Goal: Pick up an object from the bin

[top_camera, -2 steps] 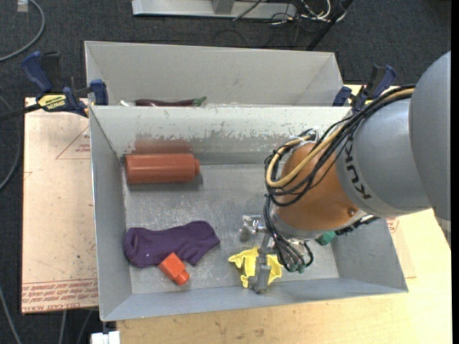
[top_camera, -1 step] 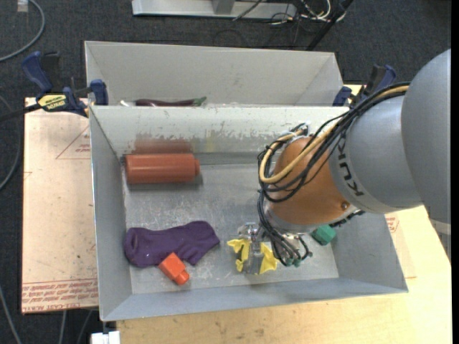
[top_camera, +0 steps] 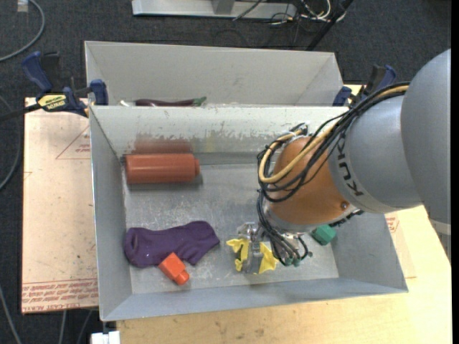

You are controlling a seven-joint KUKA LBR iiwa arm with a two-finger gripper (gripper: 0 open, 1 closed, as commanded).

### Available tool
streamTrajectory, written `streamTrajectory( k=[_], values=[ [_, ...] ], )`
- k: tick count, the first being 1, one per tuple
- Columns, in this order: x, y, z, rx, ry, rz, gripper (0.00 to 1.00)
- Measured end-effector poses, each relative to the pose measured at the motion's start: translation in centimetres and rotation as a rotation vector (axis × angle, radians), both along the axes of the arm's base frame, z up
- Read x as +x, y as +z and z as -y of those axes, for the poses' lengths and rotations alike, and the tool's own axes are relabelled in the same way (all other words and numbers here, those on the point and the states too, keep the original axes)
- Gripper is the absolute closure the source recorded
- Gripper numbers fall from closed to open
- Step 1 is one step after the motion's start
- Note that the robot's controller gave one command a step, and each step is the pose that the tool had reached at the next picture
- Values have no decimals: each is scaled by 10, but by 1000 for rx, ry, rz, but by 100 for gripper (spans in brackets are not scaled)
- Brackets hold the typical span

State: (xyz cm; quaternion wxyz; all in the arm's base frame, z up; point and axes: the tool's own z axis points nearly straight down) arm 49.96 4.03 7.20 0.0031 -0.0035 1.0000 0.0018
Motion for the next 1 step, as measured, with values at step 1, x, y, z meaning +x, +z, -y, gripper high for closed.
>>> streamTrajectory(
  k=[1],
  values=[
    [-6,119,10,0,-79,1,100]
  ],
)
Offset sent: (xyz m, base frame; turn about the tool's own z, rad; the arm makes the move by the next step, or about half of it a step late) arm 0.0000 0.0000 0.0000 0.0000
